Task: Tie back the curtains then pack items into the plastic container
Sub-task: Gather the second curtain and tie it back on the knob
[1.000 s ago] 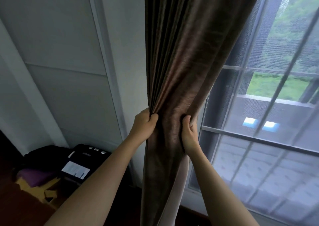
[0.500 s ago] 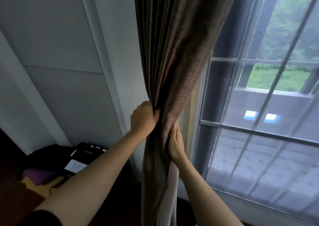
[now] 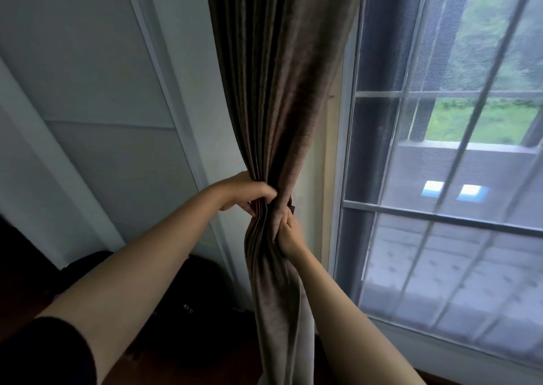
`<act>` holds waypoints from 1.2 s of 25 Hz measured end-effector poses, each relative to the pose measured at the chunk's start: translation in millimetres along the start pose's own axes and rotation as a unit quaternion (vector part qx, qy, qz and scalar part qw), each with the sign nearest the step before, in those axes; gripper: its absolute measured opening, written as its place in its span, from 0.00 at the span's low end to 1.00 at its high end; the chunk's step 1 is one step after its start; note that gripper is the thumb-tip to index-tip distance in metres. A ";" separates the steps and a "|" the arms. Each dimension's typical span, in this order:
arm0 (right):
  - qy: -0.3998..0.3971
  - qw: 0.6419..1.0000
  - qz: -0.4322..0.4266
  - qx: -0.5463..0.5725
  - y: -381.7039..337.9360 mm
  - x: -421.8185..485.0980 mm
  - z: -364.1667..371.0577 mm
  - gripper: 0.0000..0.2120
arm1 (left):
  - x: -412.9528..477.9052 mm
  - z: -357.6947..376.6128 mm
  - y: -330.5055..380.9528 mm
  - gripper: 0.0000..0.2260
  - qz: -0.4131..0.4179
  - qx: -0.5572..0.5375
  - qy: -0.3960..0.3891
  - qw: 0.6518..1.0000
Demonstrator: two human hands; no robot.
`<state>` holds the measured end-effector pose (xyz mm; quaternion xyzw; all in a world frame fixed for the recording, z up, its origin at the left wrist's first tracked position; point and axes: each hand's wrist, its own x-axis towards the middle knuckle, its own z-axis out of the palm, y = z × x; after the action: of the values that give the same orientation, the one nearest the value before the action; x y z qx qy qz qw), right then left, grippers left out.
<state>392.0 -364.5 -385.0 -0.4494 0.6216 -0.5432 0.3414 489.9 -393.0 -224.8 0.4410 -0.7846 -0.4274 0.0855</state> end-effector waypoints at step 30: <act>0.158 0.969 0.080 -0.172 23.8 35.8 76.4 0.21 | -8.5 -83.2 -76.4 0.15 0.111 -0.121 0.095 0.982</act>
<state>444.3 -425.8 -419.5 -0.3591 0.7857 -0.4628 0.1988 584.8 -454.7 -228.2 0.3763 -0.7594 -0.4634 0.2590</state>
